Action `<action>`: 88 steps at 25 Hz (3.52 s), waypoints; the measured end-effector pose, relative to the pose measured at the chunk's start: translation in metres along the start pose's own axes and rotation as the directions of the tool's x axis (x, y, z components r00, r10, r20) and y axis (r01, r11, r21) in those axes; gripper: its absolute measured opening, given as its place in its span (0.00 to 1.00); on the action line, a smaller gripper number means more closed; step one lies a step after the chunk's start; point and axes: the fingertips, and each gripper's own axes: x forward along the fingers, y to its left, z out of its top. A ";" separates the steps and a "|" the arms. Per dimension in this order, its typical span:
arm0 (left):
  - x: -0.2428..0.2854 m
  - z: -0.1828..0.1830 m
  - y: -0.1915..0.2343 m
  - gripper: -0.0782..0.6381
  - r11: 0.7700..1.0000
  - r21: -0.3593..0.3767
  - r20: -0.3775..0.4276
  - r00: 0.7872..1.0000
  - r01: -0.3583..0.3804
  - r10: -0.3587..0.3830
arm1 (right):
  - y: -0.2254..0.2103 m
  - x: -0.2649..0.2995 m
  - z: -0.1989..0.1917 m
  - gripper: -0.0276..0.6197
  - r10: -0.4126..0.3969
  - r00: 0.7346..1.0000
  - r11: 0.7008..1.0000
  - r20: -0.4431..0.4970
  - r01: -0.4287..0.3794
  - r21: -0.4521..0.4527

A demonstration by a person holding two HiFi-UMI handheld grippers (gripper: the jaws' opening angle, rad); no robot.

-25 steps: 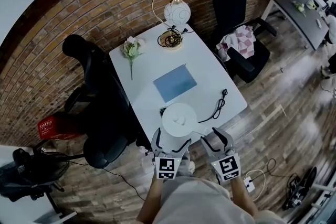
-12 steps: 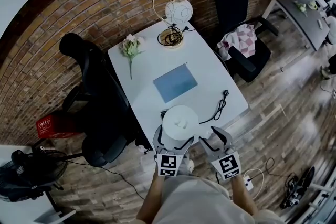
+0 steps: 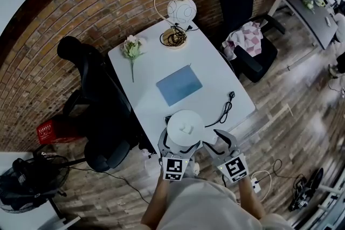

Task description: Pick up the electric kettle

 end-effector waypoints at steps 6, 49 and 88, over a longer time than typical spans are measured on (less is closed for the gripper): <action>0.001 0.001 0.003 0.90 0.999 0.024 0.034 0.999 0.030 -0.031 | 0.009 0.003 0.001 0.31 0.050 0.999 0.997 -0.017 -0.051 -0.050; -0.047 0.040 0.020 0.90 1.000 -0.004 0.150 0.989 0.011 -0.010 | 0.050 -0.009 0.061 0.30 0.161 0.987 0.978 0.022 -0.157 -0.140; -0.262 0.031 -0.065 0.90 0.908 -0.133 0.378 0.827 -0.396 0.416 | 0.203 -0.150 0.130 0.30 0.505 0.692 0.856 0.516 -0.479 -0.195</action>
